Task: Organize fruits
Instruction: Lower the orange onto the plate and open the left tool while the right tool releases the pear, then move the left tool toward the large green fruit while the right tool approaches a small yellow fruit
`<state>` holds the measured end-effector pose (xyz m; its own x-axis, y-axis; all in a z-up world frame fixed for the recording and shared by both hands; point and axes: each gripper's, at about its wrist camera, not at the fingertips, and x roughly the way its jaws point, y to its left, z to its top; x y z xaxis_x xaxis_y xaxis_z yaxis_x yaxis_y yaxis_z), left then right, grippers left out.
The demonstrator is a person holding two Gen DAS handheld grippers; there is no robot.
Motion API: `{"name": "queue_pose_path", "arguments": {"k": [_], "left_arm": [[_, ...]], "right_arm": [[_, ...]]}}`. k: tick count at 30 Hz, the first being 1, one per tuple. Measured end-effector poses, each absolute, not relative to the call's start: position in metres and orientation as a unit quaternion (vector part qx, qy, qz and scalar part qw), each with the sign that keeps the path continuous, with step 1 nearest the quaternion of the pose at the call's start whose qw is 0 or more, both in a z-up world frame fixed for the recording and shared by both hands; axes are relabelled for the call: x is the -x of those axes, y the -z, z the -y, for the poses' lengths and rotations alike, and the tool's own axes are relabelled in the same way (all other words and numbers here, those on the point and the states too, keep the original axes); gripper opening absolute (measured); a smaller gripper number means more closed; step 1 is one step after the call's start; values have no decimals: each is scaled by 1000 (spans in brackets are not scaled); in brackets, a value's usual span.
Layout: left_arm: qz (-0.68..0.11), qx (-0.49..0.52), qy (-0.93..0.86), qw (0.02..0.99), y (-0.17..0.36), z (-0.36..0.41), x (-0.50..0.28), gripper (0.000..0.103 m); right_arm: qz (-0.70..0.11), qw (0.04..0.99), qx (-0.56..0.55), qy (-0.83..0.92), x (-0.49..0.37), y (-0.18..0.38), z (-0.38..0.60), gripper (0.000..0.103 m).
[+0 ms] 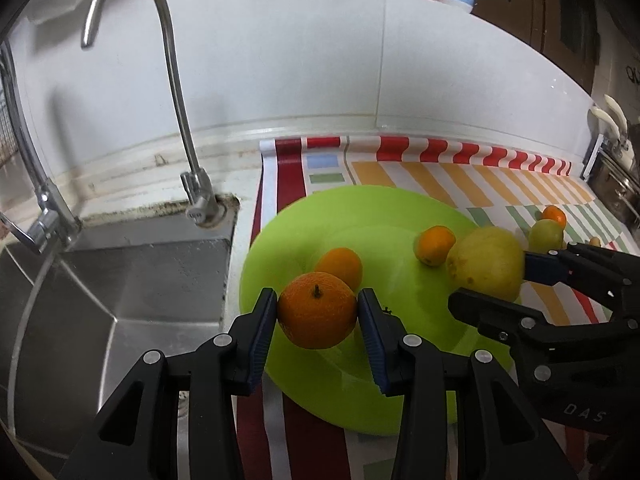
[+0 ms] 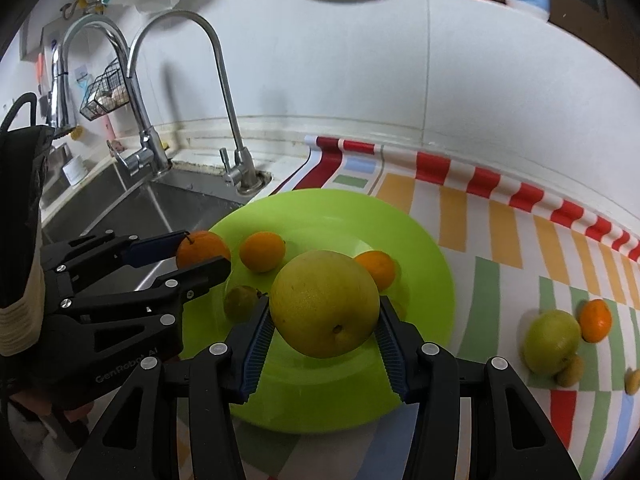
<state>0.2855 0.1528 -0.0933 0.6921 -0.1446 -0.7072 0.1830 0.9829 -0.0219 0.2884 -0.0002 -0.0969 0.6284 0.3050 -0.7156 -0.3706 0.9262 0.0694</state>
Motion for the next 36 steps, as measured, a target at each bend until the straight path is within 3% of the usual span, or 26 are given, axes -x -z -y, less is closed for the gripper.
{"name": "queue_pose_path", "arguments": {"k": [2, 5, 36], "left_arm": [[-380, -20, 86, 921, 92, -154, -286, 51], [-371, -23, 81, 925, 88, -153, -282, 51], [-310, -24, 77, 947, 32, -120, -199, 63]], "right_arm": [[-389, 902, 30, -185, -292, 97, 3, 52], [-367, 914, 33, -169, -290, 89, 8, 66], [-309, 945, 9, -107, -209, 49, 66, 72]]}}
